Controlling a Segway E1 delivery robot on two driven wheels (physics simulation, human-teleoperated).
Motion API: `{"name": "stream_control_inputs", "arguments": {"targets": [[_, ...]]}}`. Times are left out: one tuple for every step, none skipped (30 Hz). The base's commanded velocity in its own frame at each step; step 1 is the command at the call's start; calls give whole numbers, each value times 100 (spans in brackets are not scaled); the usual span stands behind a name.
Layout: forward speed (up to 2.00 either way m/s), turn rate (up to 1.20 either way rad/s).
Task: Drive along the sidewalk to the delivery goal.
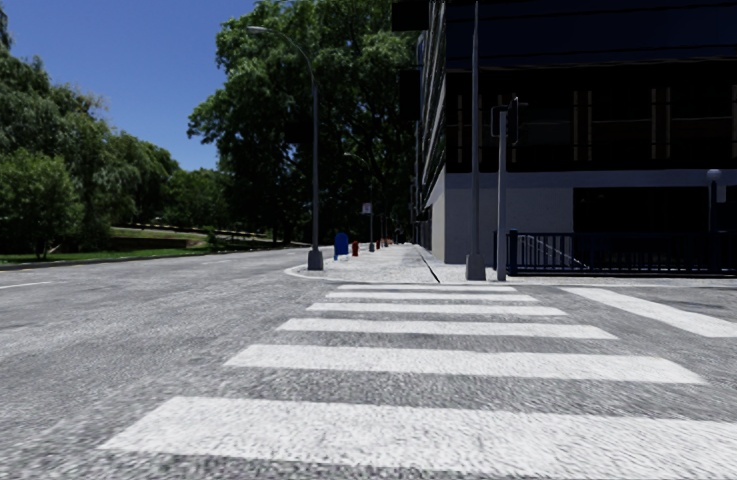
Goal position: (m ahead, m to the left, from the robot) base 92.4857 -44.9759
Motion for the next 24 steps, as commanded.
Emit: {"name": "stream_control_inputs", "arguments": {"targets": [[192, -1], [178, 0], [178, 0], [164, 0], [147, 0], [138, 0], [138, 0], [136, 0], [135, 0], [133, 0], [133, 0], [128, 0], [125, 0], [125, 0], [125, 0], [125, 0], [125, 0], [125, 0], [125, 0], [125, 0], [125, 0], [125, 0], [125, 0], [125, 0]]}}
